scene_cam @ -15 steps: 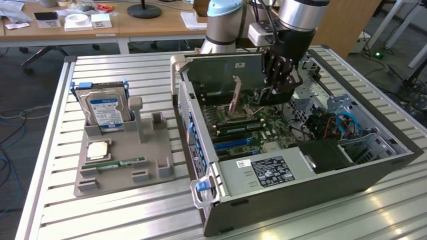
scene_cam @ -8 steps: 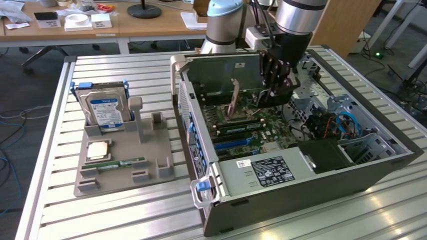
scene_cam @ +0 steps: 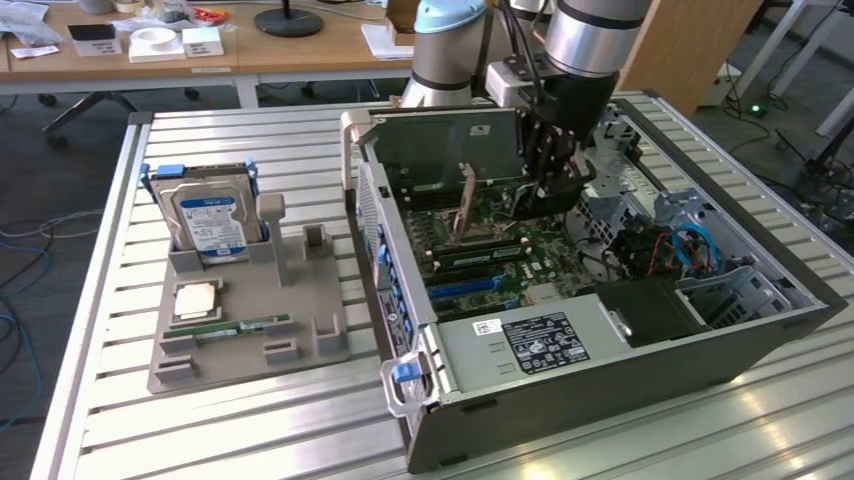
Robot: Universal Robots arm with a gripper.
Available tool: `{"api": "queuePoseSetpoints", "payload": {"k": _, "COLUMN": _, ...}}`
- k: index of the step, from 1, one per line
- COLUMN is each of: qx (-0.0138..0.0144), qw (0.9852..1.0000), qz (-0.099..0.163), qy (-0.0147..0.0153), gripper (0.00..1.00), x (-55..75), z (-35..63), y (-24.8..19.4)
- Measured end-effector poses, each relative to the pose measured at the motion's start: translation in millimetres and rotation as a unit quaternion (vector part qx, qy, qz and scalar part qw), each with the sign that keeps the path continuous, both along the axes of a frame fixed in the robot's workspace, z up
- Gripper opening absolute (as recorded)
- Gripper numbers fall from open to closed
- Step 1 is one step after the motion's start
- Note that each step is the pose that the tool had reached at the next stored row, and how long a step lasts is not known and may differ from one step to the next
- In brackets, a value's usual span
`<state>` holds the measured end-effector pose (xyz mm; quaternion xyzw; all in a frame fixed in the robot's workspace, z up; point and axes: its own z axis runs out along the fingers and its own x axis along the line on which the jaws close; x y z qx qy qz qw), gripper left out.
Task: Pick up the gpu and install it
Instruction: 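Insert the gpu into the slot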
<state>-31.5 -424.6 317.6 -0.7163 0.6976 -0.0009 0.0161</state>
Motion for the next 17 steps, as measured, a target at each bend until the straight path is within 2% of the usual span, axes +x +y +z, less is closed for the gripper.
{"api": "queuePoseSetpoints", "payload": {"k": 17, "qx": 0.0001, "qw": 1.0000, "qz": 0.000, "qy": -0.0005, "gripper": 0.26, "x": -0.8, "z": -5.3, "y": 0.0}}
